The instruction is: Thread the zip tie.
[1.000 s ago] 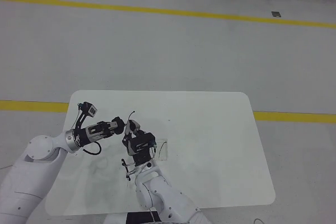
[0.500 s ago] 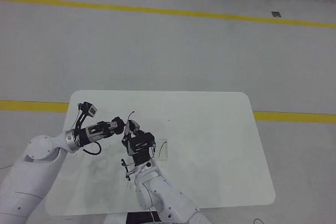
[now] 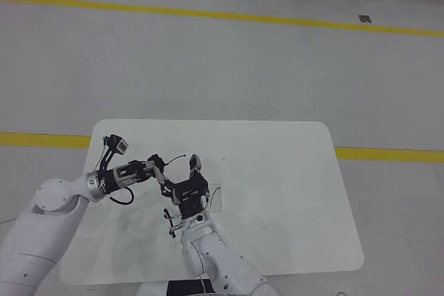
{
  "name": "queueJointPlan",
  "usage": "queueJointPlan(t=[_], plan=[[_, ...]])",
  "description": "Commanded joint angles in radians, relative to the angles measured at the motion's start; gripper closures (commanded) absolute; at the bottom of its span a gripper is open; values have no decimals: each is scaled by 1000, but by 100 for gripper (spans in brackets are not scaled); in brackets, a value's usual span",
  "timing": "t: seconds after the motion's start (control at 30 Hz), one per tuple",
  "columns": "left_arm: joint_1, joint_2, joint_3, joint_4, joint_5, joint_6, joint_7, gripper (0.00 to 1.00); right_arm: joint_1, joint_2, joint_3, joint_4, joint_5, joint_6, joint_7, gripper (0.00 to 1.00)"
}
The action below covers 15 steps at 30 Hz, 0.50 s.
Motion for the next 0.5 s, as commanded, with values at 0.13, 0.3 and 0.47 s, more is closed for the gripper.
queueJointPlan(t=[0.13,0.3,0.47], plan=[[0,0,0,0,0,0,0,100,0,8,8,9,-22,-3,-27,0],[0,0,0,0,0,0,0,100,0,8,8,9,-22,-3,-27,0],[-4,1,-4,22,-102,81,-12,100,-6,14,70,36,-232,0,-69,0]])
